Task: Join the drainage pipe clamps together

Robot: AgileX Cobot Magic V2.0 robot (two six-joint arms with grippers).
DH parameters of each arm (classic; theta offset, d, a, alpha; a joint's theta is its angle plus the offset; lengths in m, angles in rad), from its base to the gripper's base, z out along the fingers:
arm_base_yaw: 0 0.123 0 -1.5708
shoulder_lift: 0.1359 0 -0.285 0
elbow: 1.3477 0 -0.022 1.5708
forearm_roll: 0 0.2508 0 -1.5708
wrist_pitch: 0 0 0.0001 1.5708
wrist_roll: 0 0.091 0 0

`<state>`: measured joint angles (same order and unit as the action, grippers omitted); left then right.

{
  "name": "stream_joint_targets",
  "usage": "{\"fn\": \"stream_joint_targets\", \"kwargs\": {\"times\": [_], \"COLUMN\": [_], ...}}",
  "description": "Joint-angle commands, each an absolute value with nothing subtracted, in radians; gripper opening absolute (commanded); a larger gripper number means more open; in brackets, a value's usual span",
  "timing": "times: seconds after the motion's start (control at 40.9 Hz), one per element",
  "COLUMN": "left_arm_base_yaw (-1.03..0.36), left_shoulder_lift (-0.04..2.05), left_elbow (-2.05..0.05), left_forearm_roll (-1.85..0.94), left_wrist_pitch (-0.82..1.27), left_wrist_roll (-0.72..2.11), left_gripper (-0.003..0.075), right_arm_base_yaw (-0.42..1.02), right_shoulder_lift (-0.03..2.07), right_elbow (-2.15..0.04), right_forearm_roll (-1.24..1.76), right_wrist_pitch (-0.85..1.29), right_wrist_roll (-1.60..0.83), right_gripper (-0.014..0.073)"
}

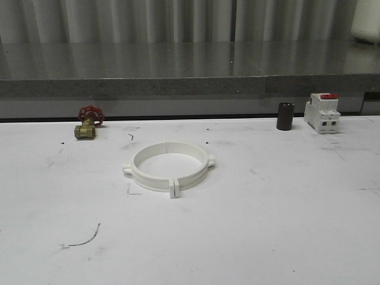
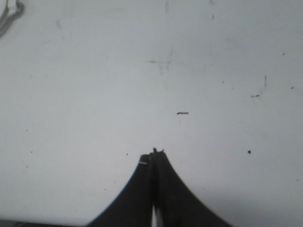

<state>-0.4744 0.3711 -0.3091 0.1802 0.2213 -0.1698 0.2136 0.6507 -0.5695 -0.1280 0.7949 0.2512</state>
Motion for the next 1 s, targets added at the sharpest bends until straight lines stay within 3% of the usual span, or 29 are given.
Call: {"fn": "stream_joint_targets", "kwargs": {"times": [0.0,0.293,0.978], "left_arm_base_yaw": [-0.483,-0.483,-0.483], "left_shoulder_lift": [0.374,0.374,0.374], "left_elbow": [-0.337,-0.337,-0.337], "left_forearm_roll": [0.183,0.183,0.183], "left_wrist_pitch": [0.138,0.138,0.138], "left_wrist_roll": [-0.169,-0.169,-0.169], "left_gripper": [-0.0020,-0.0020,-0.0020], "right_arm_base_yaw": [0.208,0.208,0.208], "right_shoulder_lift": [0.517,0.266,0.258], "right_elbow": [-0.540,-0.426,-0.415], "right_forearm_roll": [-0.179,-0.216,-0.216], "right_wrist_pitch": [0.694,0.621,0.585], "right_wrist_roll": [0.239,0.239,0.239], "right_gripper": [-0.0063,-0.0063,-0.0063]}}
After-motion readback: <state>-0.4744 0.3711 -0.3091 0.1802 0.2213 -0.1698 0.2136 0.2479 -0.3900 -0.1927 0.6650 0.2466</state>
